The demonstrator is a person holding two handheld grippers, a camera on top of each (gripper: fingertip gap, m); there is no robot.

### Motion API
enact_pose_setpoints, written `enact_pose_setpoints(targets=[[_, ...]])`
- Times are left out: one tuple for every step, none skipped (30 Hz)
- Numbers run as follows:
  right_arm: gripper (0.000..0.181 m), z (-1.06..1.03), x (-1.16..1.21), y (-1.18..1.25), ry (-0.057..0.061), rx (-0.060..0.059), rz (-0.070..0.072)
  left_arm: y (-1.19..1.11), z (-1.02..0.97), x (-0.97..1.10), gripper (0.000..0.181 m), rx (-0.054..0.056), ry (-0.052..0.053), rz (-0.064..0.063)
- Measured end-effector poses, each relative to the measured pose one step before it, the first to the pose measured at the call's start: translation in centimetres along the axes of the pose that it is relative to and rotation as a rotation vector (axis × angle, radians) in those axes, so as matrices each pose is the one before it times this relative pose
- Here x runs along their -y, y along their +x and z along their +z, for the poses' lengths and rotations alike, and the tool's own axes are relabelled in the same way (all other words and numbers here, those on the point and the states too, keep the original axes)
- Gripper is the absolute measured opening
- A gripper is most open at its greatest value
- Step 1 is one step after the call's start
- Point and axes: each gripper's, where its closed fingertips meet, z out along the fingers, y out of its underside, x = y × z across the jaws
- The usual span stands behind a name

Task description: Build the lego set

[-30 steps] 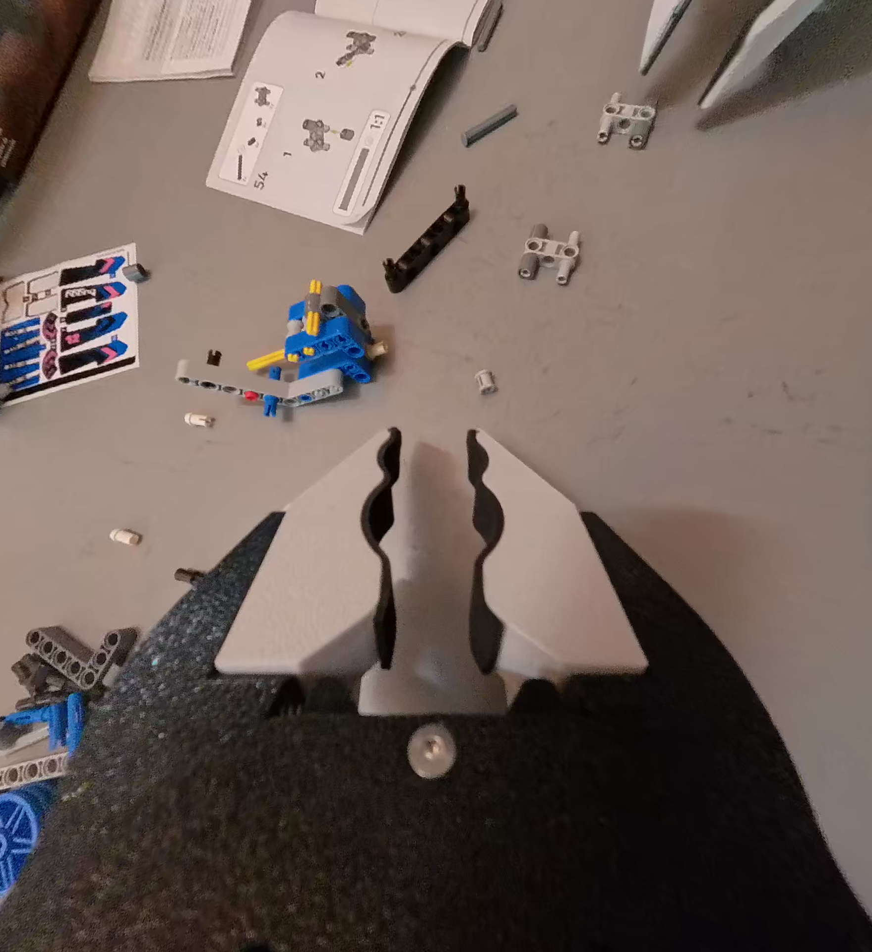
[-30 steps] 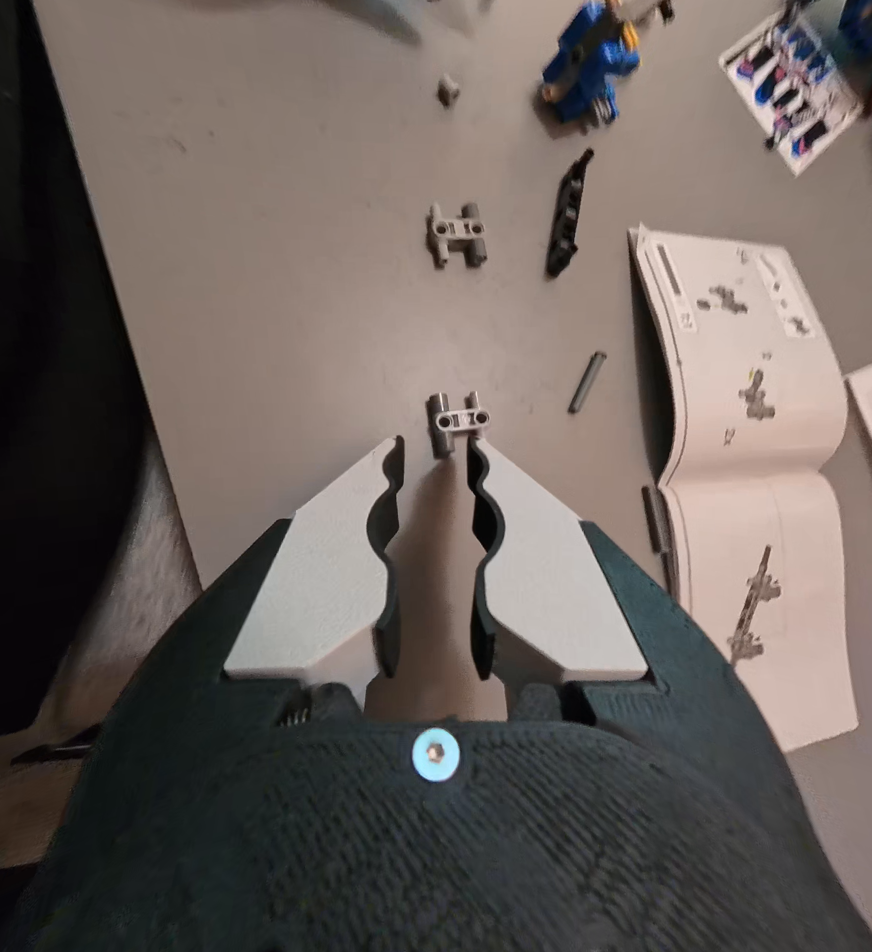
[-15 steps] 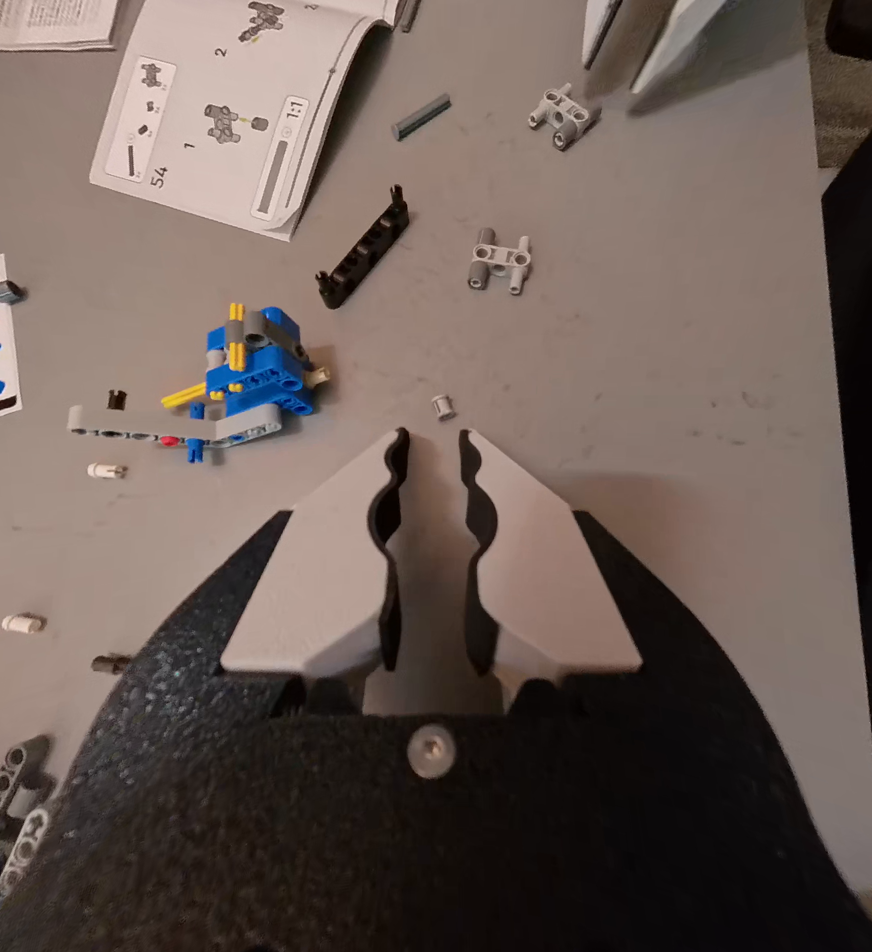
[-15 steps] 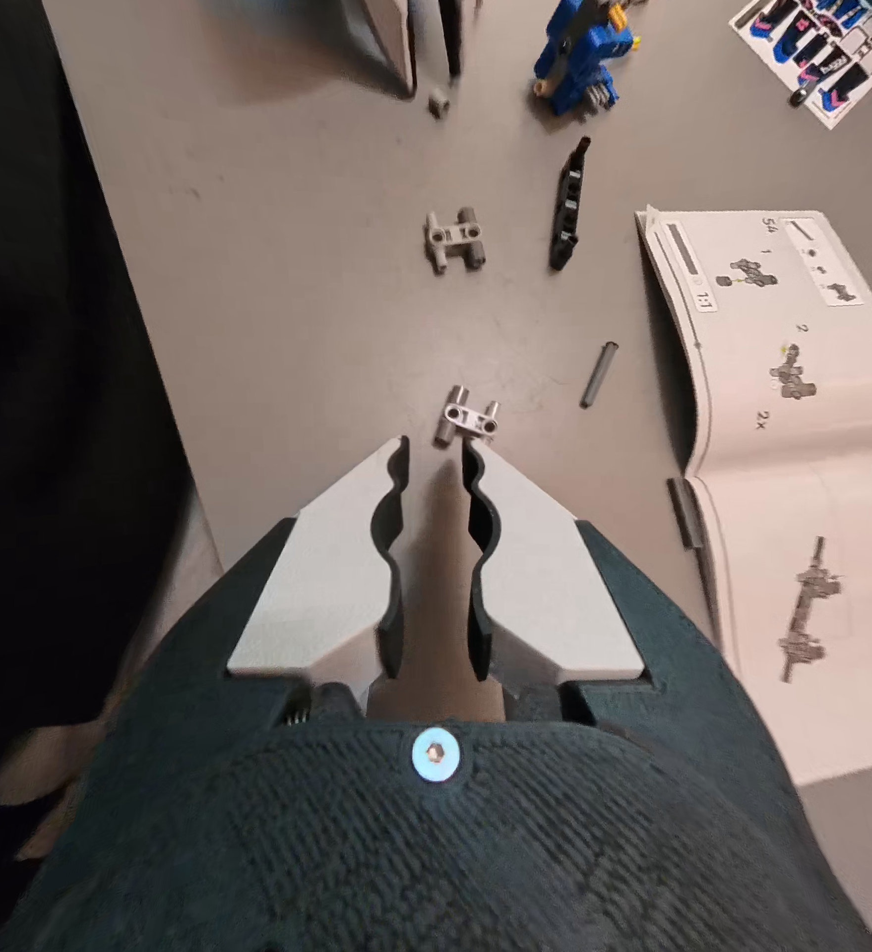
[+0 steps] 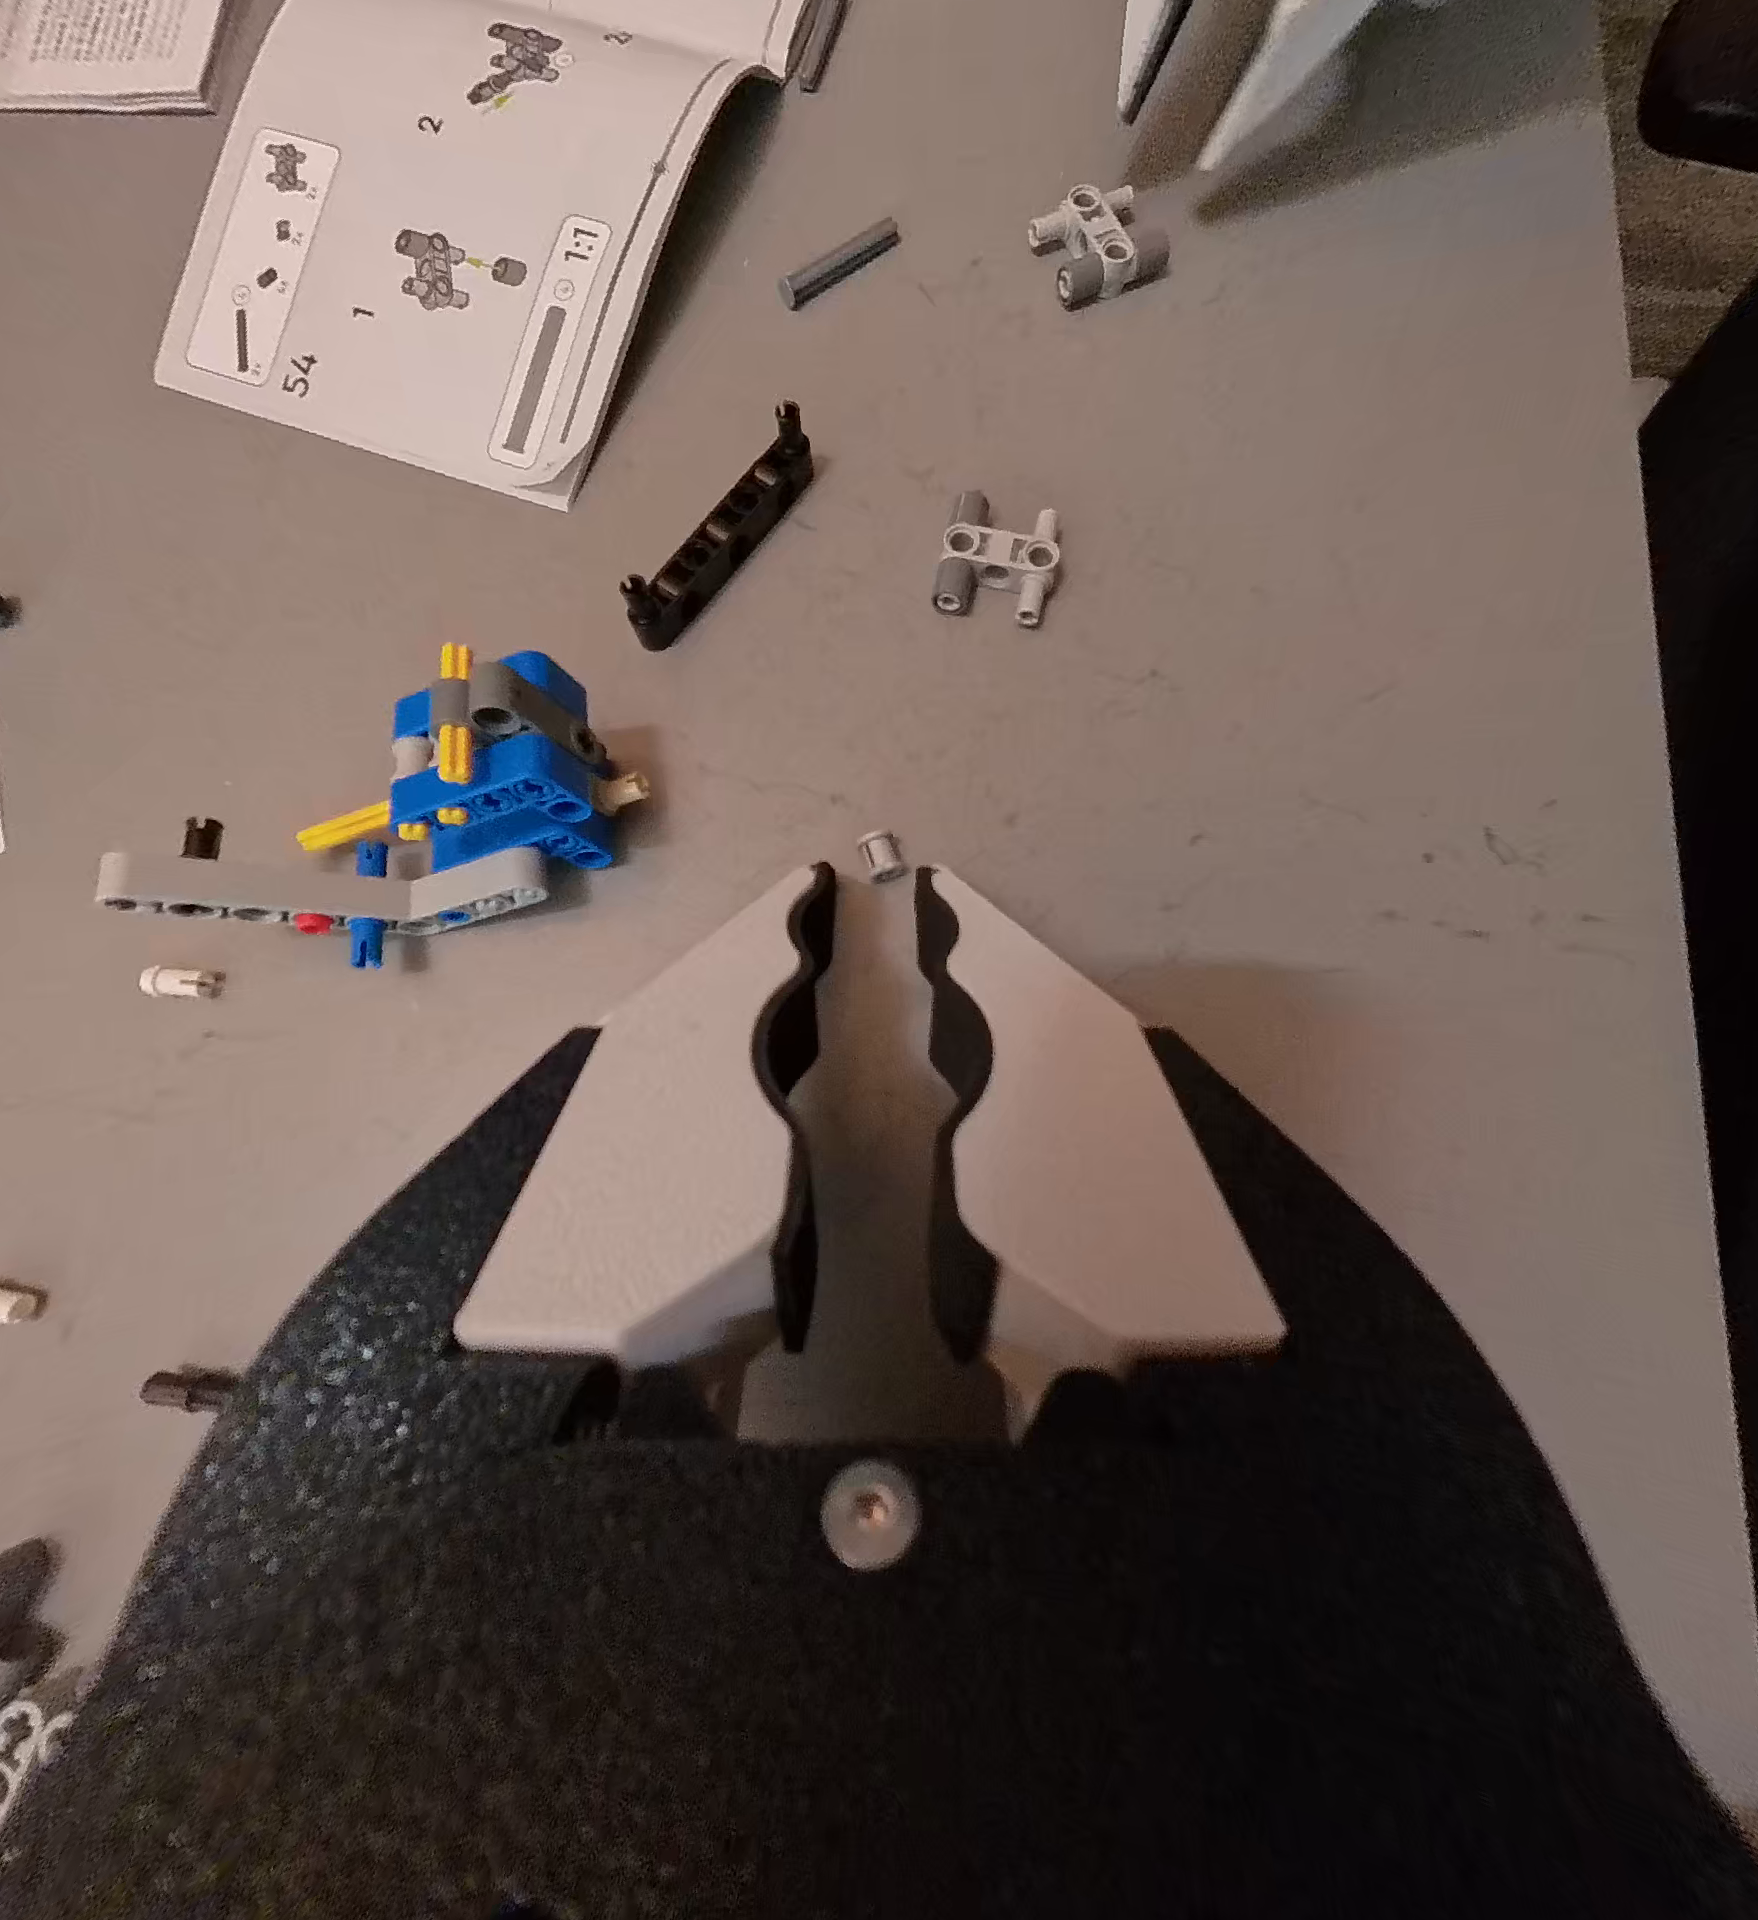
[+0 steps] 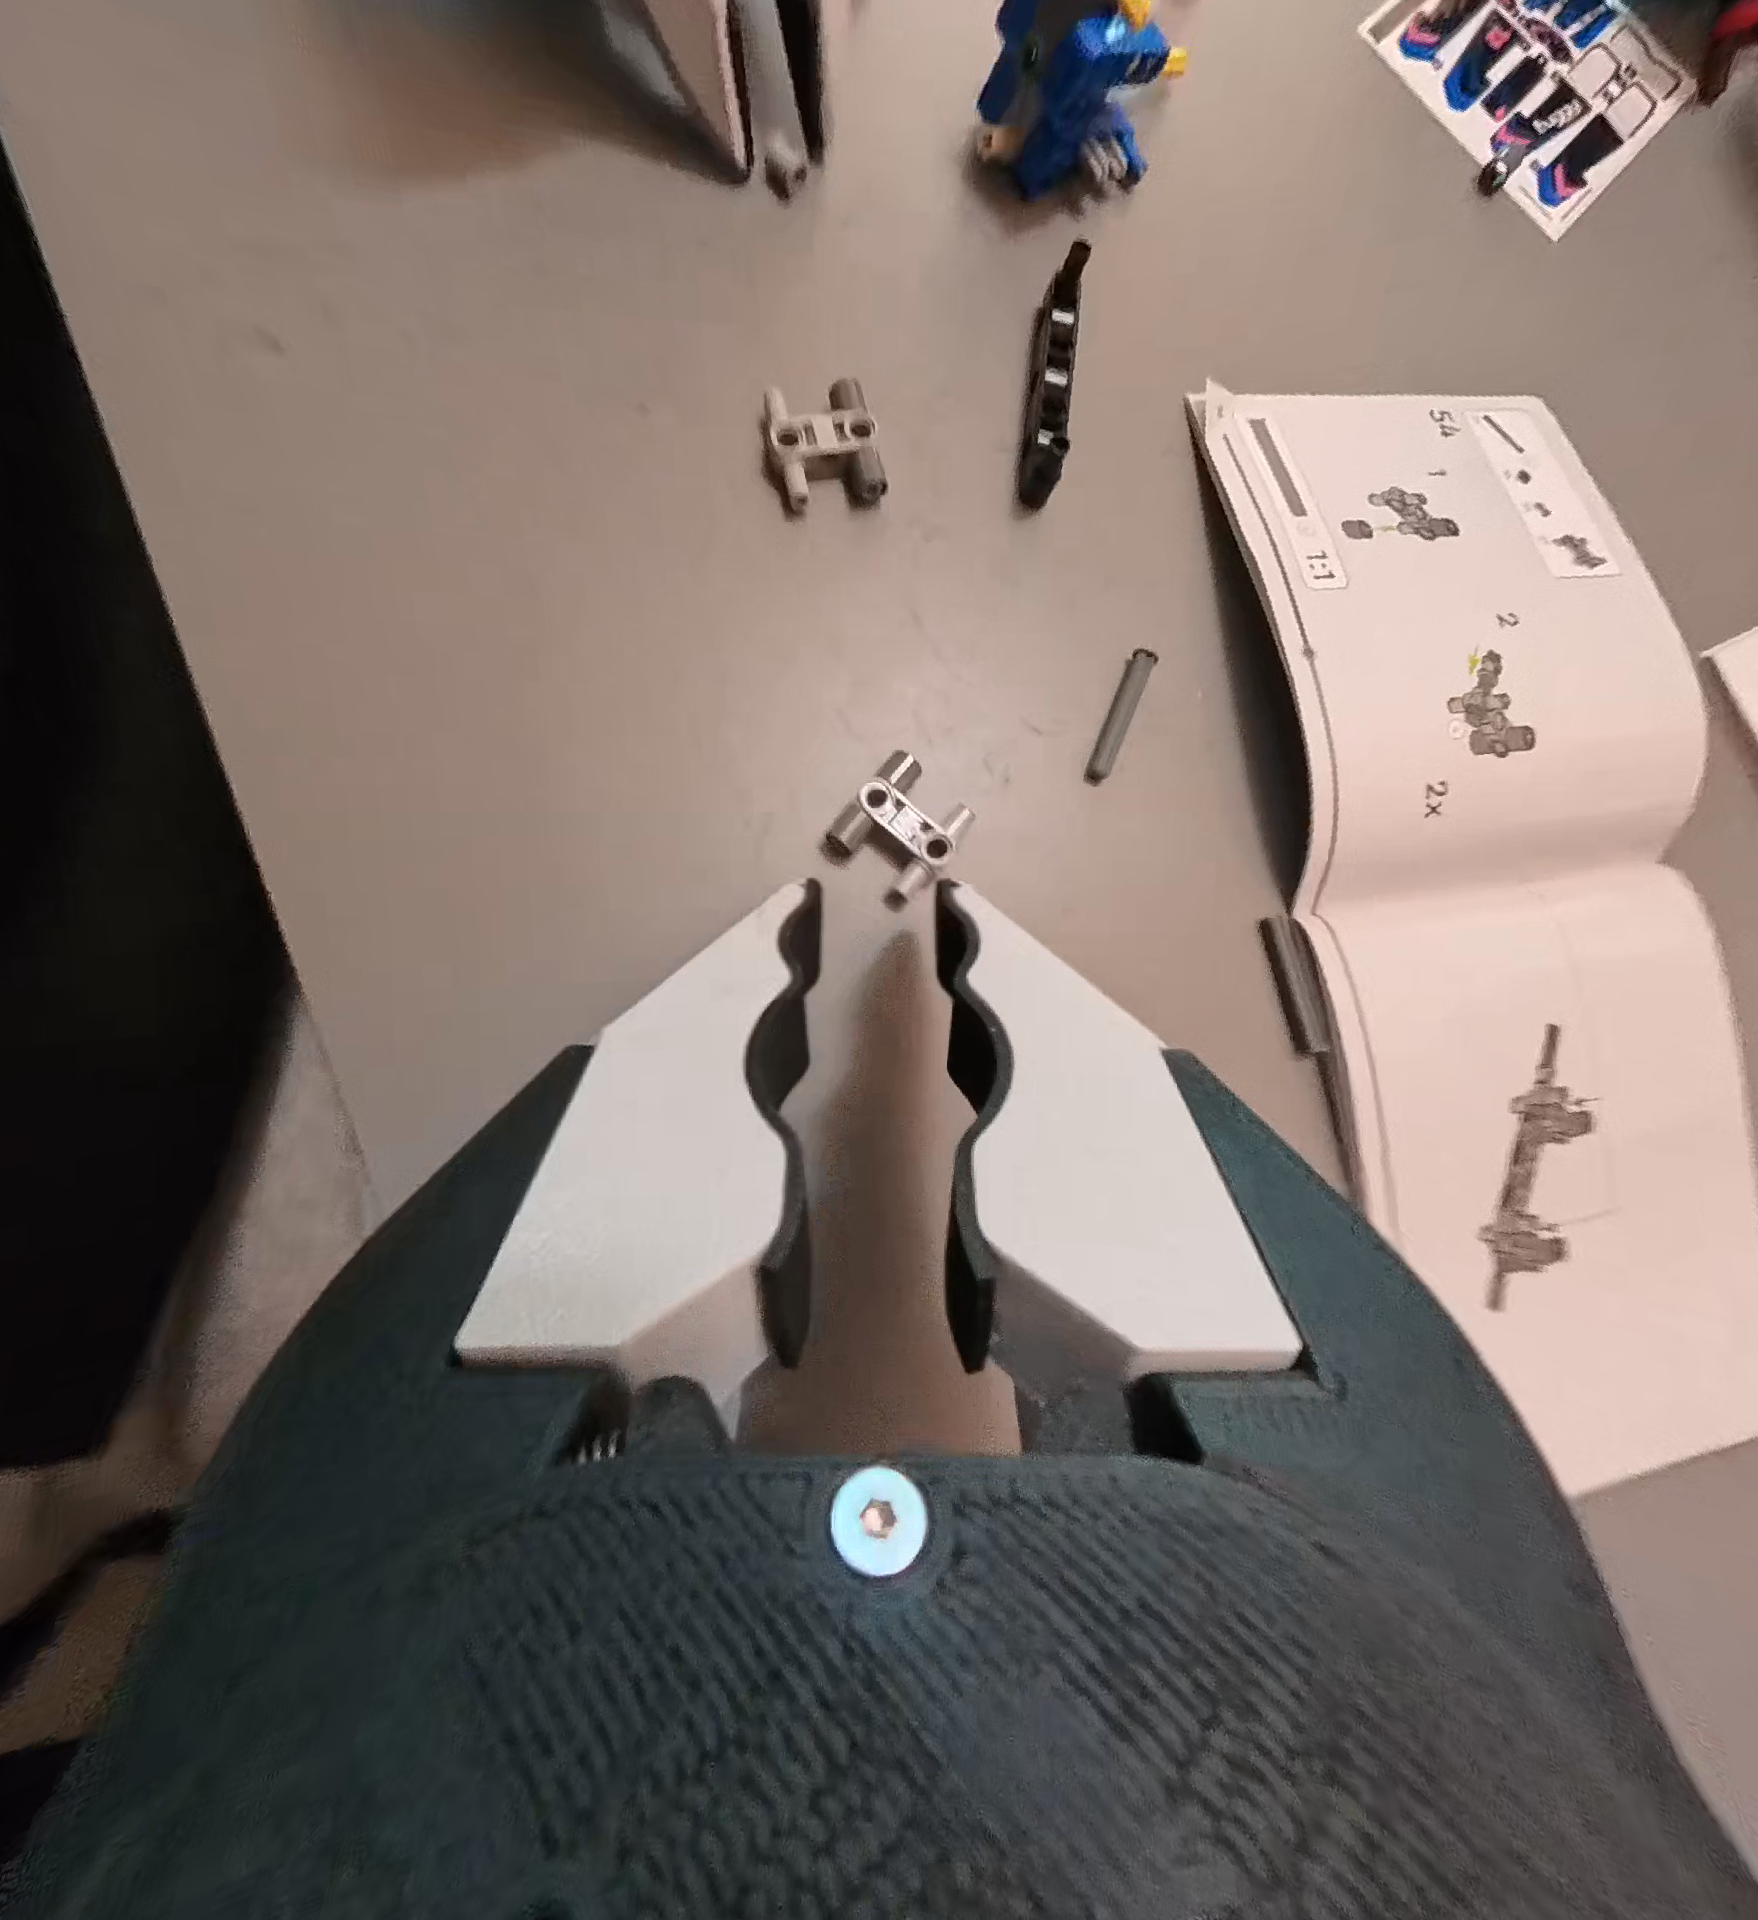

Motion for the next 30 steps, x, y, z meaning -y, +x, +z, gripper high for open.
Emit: enact_pose_setpoints(targets=[[0.024, 0.116, 0.358, -0.102, 0.0179, 0.01, 0.0583, 0.001, 0.014, 0.008, 0.012, 0.0029, 0.0031, -0.0032], [0.029, 0.232, 0.209, 0.039, 0.009, 0.001, 0.0566, -0.003, 0.001, 0.011, 0.012, 0.0014, 0.0033, -0.0035], [0.032, 0.281, 0.052, -0.161, -0.0005, 0.0104, 0.034, -0.003, 0.009, 0.001, 0.012, 0.0001, 0.0027, -0.0033], [0.033, 0.295, -0.03, 0.01, -0.0039, -0.0037, 0.0131, -0.002, -0.004, 0.006, 0.012, -0.0007, 0.0014, -0.0026], [0.033, 0.277, -0.099, 0.218, -0.0096, -0.0159, 0.0095, -0.002, -0.002, -0.003, 0.012, -0.0008, -0.0002, -0.0013], [0.033, 0.231, -0.246, -0.021, -0.0213, 0.0024, 0.0138, -0.001, -0.005, -0.005, 0.012, -0.0003, -0.002, 0.0006], [0.032, 0.162, -0.277, -0.032, -0.0252, 0.0067, 0.0161, -0.007, 0.006, -0.004, 0.012, 0.0002, -0.0032, 0.0022], [0.031, 0.056, -0.068, 0.213, -0.0136, -0.0105, 0.0132, -0.004, -0.006, -0.003, 0.012, 0.0006, -0.0035, 0.0024], [0.029, -0.069, 0.143, 0.148, 0.0014, -0.0085, 0.012, 0.002, -0.004, -0.011, 0.012, 0.0009, -0.0029, 0.0015], [0.026, -0.142, 0.24, 0.031, 0.0067, -0.0018, 0.0145, -0.01, -0.004, 0.0, 0.012, 0.0011, -0.0014, 0.0002], [0.024, -0.164, 0.269, 0.093, 0.0082, -0.0067, 0.0175, 0.002, -0.002, 0.0, 0.012, 0.001, 0.0002, -0.001], [0.024, -0.185, 0.171, 0.118, 0.0033, -0.0109, 0.0138, -0.003, -0.007, -0.001, 0.012, 0.0008, 0.0008, -0.0024], [0.024, -0.177, 0.008, 0.068, -0.0055, -0.0099, 0.0095, -0.013, 0.001, -0.009, 0.012, 0.0012, 0.0006, -0.003], [0.023, -0.149, -0.074, 0.117, -0.0094, -0.0126, 0.01, -0.005, -0.015, -0.014, 0.012, 0.0017, 0.0001, -0.0027], [0.023, -0.091, -0.1, 0.162, -0.01, -0.0144, 0.0091, 0.006, -0.018, -0.017, 0.012, 0.0013, 0.0001, -0.0021], [0.023, -0.025, -0.088, 0.01, -0.0081, -0.0056, 0.0044, 0.016, -0.012, -0.011, 0.012, 0.0008, 0.0001, -0.0018], [0.023, 0.028, -0.124, -0.131, -0.0099, 0.0034, 0.0063, 0.014, -0.016, -0.021, 0.012, -0.0001, -0.0009, -0.0012], [0.023, 0.051, -0.104, -0.047, -0.0085, -0.0019, 0.0076, 0.03, -0.047, -0.039, 0.012, -0.0013, -0.0029, 0.0002], [0.023, 0.061, -0.012, -0.061, -0.0024, -0.0021, 0.0048, 0.025, -0.059, -0.054, 0.012, -0.0012, -0.0054, 0.002], [0.023, 0.063, 0.02, -0.104, 0.0004, 0.0009, 0.0026, 0.038, -0.079, -0.07, 0.012, -0.001, -0.0069, 0.0042], [0.023, 0.104, 0.006, -0.012, 0.0, -0.0034, 0.0015, 0.029, -0.069, -0.052, 0.012, 0.0002, -0.0059, 0.0049], [0.023, 0.13, 0.009, -0.014, 0.0, -0.0025, -0.0055, -0.035, -0.058, 0.018, 0.012, 0.0029, -0.0014, 0.0017], [0.024, 0.187, 0.03, -0.192, 0.0022, 0.0092, -0.0168, -0.006, -0.01, 0.108, 0.011, 0.001, 0.0047, -0.0045], [0.025, 0.206, -0.027, -0.187, -0.0013, 0.0109, -0.0184, 0.099, 0.059, 0.188, 0.011, -0.0069, 0.0082, -0.0096], [0.025, 0.22, -0.105, -0.096, -0.0084, 0.0064, -0.0229, 0.153, 0.102, 0.175, 0.01, -0.01, 0.0082, -0.0112], [0.024, 0.161, 0.046, -0.117, 0.0, 0.0054, -0.0348, 0.073, 0.139, 0.146, 0.01, -0.0043, 0.0052, -0.0095], [0.024, 0.034, 0.324, -0.073, 0.0186, 0.0012, -0.0364, -0.014, 0.147, 0.027, 0.009, 0.0017, -0.0006, -0.0053], [0.024, 0.062, 0.216, 0.074, 0.0114, -0.0071, -0.0299, -0.048, 0.157, -0.075, 0.007, 0.0046, -0.0062, 0.0011], [0.024, 0.07, 0.106, 0.015, 0.0042, -0.0015, -0.0249, -0.052, 0.088, 0.01, 0.004, 0.0058, 0.0013, 0.007], [0.024, 0.029, 0.068, -0.077, 0.0038, 0.0038, -0.022, -0.018, 0.031, 0.121, 0.003, 0.0031, 0.0107, 0.0086]])
